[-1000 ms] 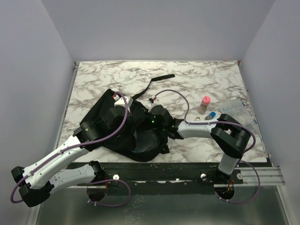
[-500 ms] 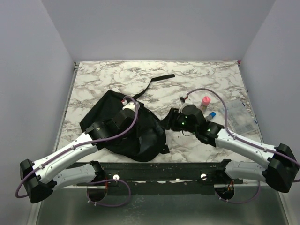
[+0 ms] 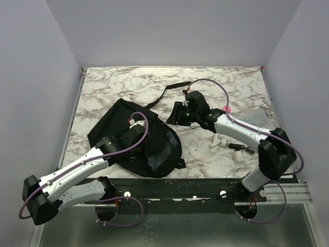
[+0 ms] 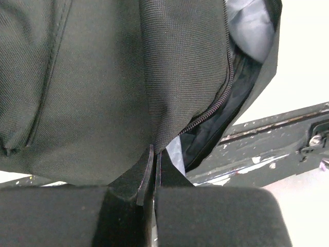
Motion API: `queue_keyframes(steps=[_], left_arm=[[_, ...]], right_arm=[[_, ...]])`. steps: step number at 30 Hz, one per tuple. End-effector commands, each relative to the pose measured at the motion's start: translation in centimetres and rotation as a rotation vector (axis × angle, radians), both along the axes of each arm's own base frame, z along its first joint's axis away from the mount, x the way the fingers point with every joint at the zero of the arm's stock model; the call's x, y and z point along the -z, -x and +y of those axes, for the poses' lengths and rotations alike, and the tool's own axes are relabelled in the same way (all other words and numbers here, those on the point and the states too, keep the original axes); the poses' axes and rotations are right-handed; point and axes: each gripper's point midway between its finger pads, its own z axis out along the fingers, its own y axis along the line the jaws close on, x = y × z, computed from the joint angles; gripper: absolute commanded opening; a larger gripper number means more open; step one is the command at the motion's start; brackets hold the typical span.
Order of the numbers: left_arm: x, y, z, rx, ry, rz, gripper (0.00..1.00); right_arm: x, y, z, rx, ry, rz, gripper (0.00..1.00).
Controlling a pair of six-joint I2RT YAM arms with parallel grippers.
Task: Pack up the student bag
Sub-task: Zip the student bag at the center of the board.
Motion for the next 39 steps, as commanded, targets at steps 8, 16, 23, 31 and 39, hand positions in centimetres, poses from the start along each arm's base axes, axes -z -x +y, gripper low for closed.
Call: queue_keyframes(steps=[8,16,23,31,39], left_arm=[[1.6,1.9,0.1,0.046,-0.061,0.143,0.0],[1.4,1.8,0.1,0.058,-0.062,0.13,0.0],[1.5,1.8,0.0,0.057,-0.058,0.131,0.0],[1.5,1.7,-0.1,0.057,-0.054,0.129,0.0],[1.6,1.8,-0.1,0.056,-0.048,0.125,0.0]], right_arm=[[2.2,-2.3,3.8,-0.2,0.101,-0.099,0.47],[3.8,-5.3,5.0,-0.196,0.355,-0.218,0.45],[4.6,-6.1,5.9,-0.223,0.429,-0.244,0.37],[5.9,-5.4,7.6,-0.266,0.503,-0.272,0.31],[6.4,-6.0,6.7,-0.205,0.586,-0.296,0.31]])
